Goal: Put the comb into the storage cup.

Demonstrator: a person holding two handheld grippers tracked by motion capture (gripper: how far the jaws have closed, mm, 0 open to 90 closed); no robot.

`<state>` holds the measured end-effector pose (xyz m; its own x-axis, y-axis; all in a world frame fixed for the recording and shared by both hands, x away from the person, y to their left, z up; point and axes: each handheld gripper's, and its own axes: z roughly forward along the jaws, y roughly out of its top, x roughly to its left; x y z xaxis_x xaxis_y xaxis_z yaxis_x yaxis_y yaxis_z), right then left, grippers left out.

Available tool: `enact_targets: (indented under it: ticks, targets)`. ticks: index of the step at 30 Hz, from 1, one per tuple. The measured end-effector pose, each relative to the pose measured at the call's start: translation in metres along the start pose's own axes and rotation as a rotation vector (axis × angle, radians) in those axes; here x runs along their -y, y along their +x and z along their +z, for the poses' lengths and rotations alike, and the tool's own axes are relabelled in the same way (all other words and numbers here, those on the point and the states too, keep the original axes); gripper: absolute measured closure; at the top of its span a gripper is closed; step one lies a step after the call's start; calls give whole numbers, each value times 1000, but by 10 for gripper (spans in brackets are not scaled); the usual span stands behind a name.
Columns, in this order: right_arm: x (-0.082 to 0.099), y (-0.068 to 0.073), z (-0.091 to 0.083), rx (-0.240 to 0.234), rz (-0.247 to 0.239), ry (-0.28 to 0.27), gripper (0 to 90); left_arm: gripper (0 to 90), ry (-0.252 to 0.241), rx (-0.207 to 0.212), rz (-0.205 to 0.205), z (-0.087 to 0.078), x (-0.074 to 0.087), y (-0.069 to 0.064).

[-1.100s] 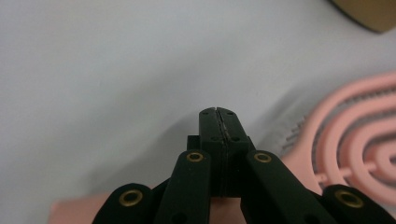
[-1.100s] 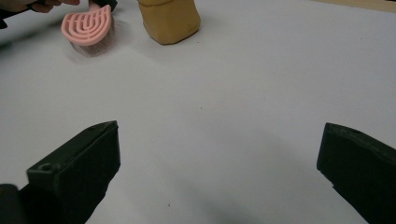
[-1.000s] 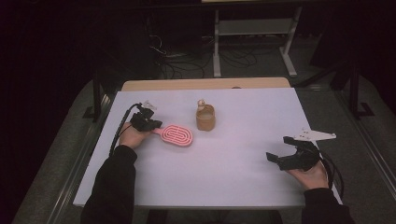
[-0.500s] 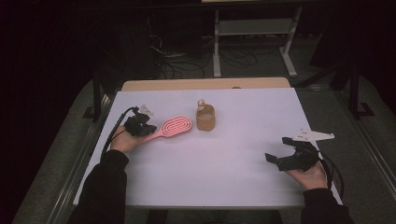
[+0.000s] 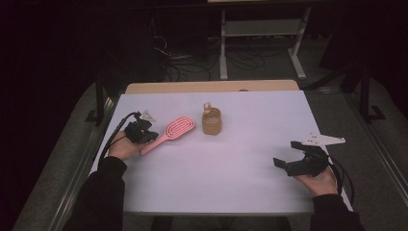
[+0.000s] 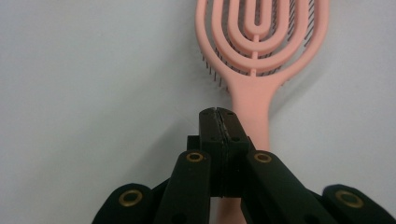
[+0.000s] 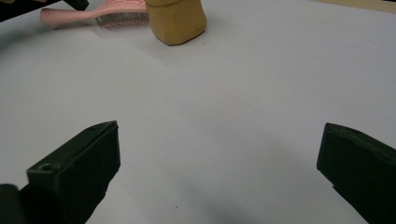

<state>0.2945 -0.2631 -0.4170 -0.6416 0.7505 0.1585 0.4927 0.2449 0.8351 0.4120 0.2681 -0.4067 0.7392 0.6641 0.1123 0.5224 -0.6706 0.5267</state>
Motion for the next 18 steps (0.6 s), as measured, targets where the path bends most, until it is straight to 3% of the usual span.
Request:
enact_targets:
  ticks: [7, 14, 18]
  targets:
    - [0, 0, 0, -1, 0, 3, 0, 900, -1, 28, 20, -11, -2, -1]
    - [0, 1, 1, -3, 1, 6, 0, 900, -5, 82, 44, -18, -6, 0]
    - [0, 0, 1, -4, 2, 6, 0, 817, 1, 107, 51, -19, -8, 1]
